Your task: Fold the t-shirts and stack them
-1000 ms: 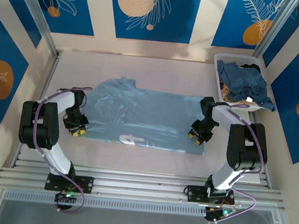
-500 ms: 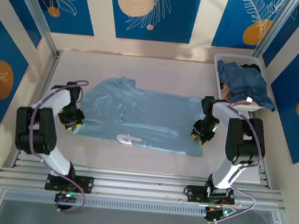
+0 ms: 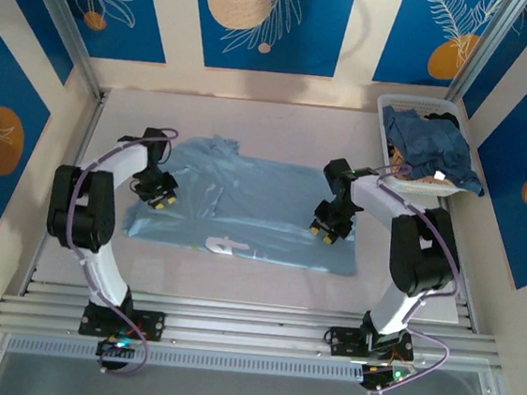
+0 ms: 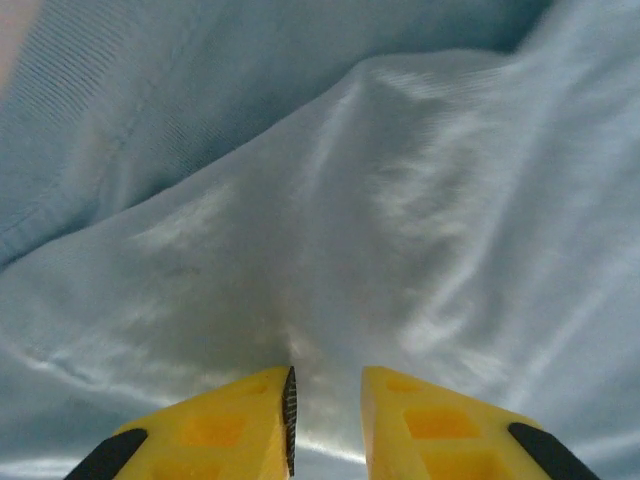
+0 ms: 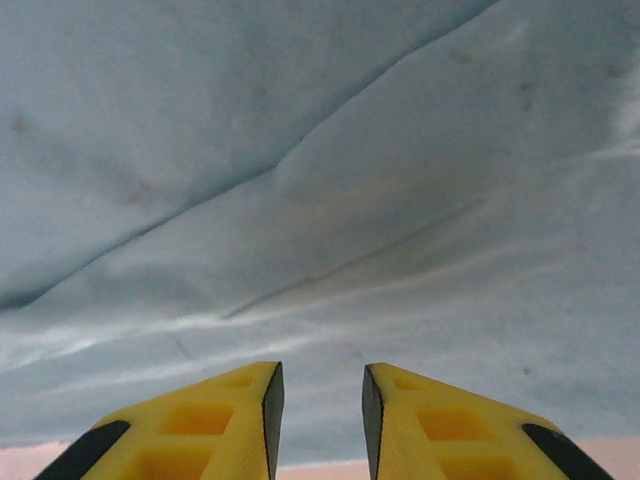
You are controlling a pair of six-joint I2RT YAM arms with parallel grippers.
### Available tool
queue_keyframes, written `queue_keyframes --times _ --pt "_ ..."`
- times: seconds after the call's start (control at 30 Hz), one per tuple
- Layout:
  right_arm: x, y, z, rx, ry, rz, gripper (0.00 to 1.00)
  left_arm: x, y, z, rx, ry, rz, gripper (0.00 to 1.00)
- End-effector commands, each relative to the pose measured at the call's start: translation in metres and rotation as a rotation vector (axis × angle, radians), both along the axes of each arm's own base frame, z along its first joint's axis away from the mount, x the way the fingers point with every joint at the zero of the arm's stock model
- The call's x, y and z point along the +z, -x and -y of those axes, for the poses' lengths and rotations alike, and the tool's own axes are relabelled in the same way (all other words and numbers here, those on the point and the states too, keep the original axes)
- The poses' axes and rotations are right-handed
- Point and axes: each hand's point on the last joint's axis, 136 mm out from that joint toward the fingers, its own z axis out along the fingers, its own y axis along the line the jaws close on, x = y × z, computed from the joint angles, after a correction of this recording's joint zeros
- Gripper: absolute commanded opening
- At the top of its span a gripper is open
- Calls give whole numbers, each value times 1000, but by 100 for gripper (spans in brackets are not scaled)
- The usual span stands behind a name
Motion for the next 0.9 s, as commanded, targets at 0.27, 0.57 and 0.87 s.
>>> queue_keyframes --times 0.27,0.57,0.87 --pt "-17 52 -2 -30 -9 -186 30 -14 81 -30 5 -123 -145 22" --pt "44 -36 -7 68 -37 163 36 66 -53 -5 -67 -37 209 39" --pt "55 -135 9 91 -112 320 44 76 -187 50 -169 39 406 48"
